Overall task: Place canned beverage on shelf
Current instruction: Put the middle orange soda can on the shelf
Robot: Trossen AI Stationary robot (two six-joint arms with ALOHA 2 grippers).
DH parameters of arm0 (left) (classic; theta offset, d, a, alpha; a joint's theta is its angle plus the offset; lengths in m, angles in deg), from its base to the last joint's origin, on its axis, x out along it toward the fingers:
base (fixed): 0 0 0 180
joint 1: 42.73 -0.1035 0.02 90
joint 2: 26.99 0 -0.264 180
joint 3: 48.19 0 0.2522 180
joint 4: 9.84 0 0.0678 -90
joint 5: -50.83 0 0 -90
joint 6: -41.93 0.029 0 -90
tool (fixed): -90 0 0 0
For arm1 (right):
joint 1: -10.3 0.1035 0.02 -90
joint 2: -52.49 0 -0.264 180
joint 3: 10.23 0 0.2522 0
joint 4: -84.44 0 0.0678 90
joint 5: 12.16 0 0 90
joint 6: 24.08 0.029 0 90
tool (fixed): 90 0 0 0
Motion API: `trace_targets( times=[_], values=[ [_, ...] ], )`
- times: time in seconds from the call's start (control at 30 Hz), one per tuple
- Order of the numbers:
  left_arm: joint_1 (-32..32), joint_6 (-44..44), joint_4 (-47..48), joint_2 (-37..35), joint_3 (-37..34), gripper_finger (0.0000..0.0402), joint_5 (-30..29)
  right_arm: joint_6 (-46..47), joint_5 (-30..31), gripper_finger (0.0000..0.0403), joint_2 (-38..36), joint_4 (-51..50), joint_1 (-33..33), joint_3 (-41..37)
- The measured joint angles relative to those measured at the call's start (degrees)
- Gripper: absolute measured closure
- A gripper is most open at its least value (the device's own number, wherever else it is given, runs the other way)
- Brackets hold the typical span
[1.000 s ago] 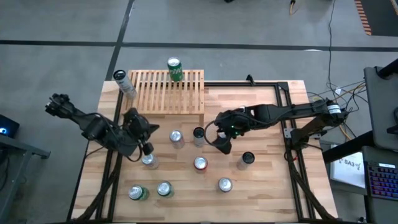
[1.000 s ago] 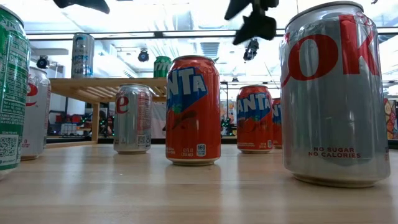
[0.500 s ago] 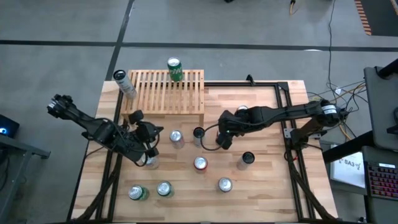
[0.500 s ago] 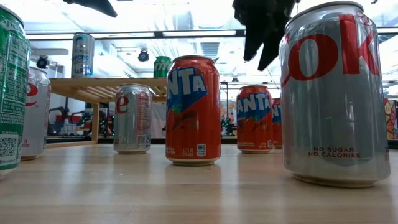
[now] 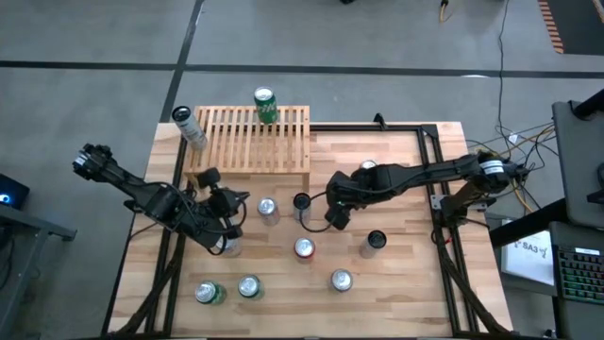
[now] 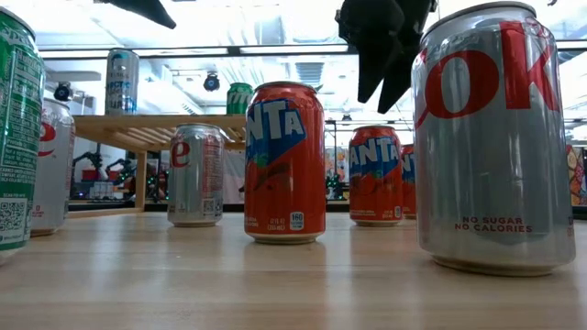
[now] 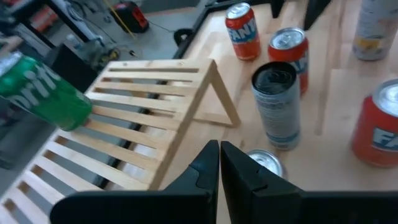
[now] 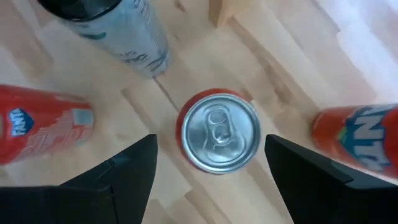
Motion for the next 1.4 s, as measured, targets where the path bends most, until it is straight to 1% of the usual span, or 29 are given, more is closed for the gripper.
trace_targets(
  times=[0.13, 0.3, 0.5, 0.6, 0.7, 0.87, 0.93, 1.07, 1.23, 1.4],
  values=[
    [0.0, 0.9, 0.0, 0.0, 0.0, 0.0401, -2.4, 1.0, 0.0, 0.0119, 0.0, 0.0, -0.5, 0.0],
    [0.1, 1.2, 0.0, 0.1, 0.0, 0.0401, -2.4, 0.6, 0.0, 0.0119, 0.0, 0.0, -1.0, 0.0],
    [1.0, -0.2, 0.0, 0.2, 0.0, 0.0401, -2.4, -3.3, 1.2, 0.0119, 0.0, 0.4, -1.4, 0.0],
    [1.2, -0.1, 0.0, 0.4, 0.0, 0.0401, -2.4, -0.5, 1.3, 0.0118, 0.0, 0.5, -1.5, 0.0],
    [1.2, -0.1, 0.0, 0.6, 0.0, 0.0401, -2.4, 2.0, 0.5, 0.0103, 0.0, 0.5, -2.0, 0.0],
    [1.2, -0.5, 0.0, 1.2, -0.1, 0.0401, -2.4, 3.6, -0.6, 0.0047, 0.2, 0.5, -1.9, 0.0],
    [1.2, -0.6, 0.0, 1.6, -0.1, 0.0401, -2.4, 3.8, -0.7, 0.0033, 0.4, 0.0, -1.9, 0.0],
    [1.2, -0.8, 0.0, 2.3, -0.1, 0.0401, -2.4, 6.6, -0.9, 0.0028, 0.7, -0.1, -1.9, -0.1],
    [1.2, -1.0, 0.0, 3.2, -0.1, 0.0401, -2.4, 7.1, -1.1, 0.0027, 2.1, 0.1, -1.9, -0.2],
    [1.2, -1.3, 0.0, 3.6, -0.1, 0.0401, -2.3, 7.1, -1.1, 0.0027, 5.5, -0.1, -1.8, -0.2]
  ],
)
